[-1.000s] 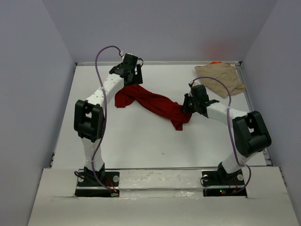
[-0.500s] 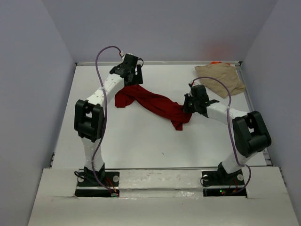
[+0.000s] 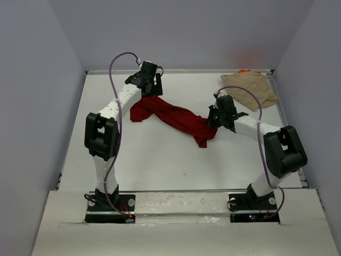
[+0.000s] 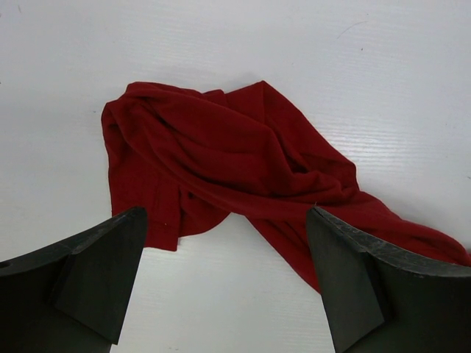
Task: Fold and stack the t-shirts
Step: Flatten the tshirt out
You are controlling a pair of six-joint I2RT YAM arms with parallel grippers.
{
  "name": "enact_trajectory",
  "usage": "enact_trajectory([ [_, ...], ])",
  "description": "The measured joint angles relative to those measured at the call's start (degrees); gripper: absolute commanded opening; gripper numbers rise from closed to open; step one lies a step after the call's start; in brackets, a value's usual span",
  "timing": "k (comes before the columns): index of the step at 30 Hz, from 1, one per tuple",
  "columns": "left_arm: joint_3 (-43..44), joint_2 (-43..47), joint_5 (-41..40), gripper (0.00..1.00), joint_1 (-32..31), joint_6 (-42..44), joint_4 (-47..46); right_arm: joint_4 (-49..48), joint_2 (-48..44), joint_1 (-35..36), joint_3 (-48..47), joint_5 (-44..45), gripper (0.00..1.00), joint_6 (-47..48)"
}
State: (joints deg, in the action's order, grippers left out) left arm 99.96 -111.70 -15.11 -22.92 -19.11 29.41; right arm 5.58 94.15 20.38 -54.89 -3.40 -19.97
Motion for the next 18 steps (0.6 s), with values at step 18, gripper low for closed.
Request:
enact_trajectory([
  [18, -0.61, 0.00, -0.13, 0.99, -0.76, 0.00, -0.46, 0.55, -0.37, 0.00, -1.18, 0.52, 0.00, 0.74],
])
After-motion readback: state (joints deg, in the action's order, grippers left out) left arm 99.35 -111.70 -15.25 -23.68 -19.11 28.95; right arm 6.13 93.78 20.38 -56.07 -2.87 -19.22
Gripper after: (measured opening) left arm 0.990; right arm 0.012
